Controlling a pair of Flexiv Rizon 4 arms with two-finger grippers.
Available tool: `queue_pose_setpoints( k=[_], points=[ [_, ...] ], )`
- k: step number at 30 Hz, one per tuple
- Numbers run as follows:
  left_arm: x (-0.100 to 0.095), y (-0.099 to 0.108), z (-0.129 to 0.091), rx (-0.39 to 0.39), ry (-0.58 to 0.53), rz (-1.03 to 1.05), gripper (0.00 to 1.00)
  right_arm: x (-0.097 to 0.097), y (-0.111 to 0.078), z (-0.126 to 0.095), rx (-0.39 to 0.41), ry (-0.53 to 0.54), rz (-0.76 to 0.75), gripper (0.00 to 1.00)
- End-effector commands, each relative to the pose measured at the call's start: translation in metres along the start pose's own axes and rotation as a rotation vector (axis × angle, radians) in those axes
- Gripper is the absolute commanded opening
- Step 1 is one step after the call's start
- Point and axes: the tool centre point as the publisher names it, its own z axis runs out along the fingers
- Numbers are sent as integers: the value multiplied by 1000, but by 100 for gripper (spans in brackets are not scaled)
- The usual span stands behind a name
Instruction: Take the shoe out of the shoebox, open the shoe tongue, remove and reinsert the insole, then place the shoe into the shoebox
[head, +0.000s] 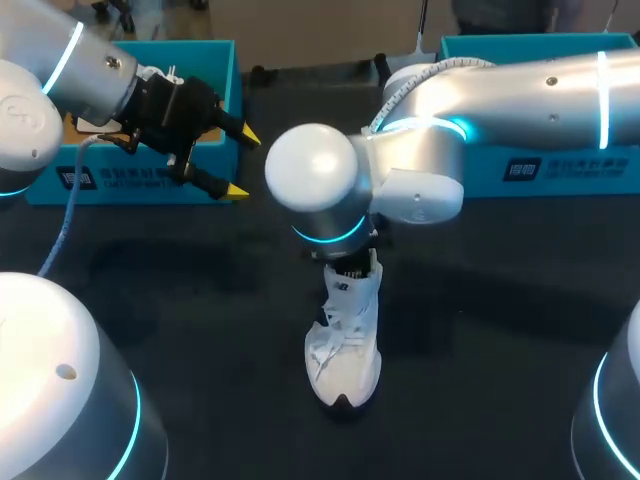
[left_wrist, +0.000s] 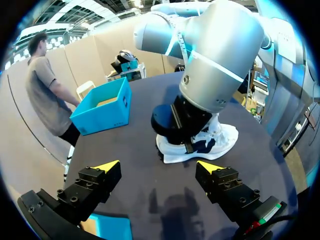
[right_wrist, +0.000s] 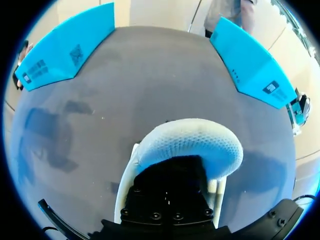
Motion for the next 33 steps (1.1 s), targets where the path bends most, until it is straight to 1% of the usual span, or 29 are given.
queue_pose_setpoints(
  k=[1,4,9,17,22,28,30,33],
  points=[
    [1,0,-1,-3,0,1,100,7,-64,43,42,-20,196,0],
    [1,0,-1,-3,0,1,100,6,-78,48,88,-24,199,0],
    [1,0,-1,-3,0,1,100,6,-95,50,155,-41,171,0],
    [1,0,-1,-3,0,1,100,4,-122,51,227,-44,170,0],
    [1,0,-1,-3,0,1,100,6,-133,52,262,-42,162,0],
    [1,0,-1,-3,0,1,100,7,-139,47,280,-28,158,0],
    [1,0,-1,-3,0,1,100,6,-136,44,275,-25,151,0],
    [1,0,-1,-3,0,1,100,5,-126,36,245,-21,136,0]
  ],
)
